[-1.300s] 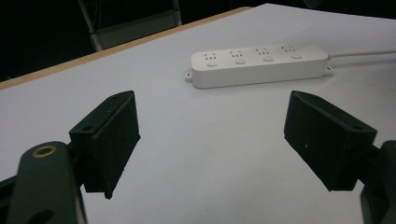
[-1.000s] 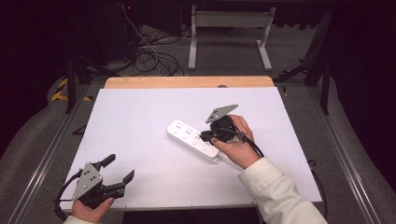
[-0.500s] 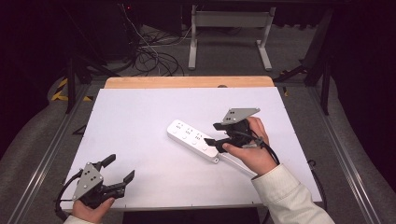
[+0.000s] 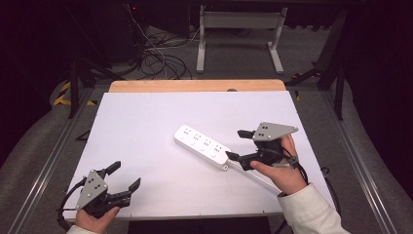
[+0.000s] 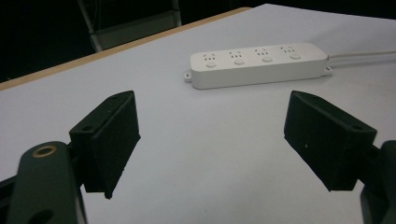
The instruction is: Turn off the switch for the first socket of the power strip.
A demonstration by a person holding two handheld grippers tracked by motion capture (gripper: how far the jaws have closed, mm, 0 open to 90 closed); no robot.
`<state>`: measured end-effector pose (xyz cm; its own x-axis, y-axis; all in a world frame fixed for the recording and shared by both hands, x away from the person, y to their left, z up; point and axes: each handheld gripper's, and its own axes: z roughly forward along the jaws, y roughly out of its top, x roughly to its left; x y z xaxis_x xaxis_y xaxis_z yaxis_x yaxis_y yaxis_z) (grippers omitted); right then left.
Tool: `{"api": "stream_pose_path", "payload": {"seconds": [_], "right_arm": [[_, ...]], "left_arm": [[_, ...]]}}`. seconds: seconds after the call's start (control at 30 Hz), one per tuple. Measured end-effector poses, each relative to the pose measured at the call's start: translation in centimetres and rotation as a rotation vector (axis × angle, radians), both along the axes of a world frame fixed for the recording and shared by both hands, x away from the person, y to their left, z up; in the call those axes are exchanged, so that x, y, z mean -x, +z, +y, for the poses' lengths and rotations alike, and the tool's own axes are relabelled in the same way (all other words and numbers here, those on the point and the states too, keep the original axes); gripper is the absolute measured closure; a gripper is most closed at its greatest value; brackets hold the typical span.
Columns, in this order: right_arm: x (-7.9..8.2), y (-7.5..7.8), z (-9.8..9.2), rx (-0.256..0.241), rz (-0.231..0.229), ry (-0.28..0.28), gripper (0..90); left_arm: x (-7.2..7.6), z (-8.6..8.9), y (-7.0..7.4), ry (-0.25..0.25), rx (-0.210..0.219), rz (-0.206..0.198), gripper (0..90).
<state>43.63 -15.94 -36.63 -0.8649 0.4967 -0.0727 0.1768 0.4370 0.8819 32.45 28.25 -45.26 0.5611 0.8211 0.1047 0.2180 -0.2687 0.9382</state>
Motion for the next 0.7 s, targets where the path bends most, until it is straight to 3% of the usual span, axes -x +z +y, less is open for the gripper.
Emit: {"api": "stream_pose_path", "payload": {"seconds": [0.33,0.47,0.7], "right_arm": [[1.4,-1.9,-3.3,-0.072,-0.018,-0.039,20.5],[1.9,-3.4,-5.3,-0.137,-0.016,-0.07,19.8],[2.4,-5.6,-7.4,-0.162,0.001,-0.111,19.4]], "left_arm": [[0.0,0.0,0.0,-0.003,-0.01,-0.006,18.5],[0.1,-0.2,0.0,-0.003,-0.007,-0.006,18.5],[0.1,-0.2,0.1,-0.011,-0.013,0.008,19.1]]}}
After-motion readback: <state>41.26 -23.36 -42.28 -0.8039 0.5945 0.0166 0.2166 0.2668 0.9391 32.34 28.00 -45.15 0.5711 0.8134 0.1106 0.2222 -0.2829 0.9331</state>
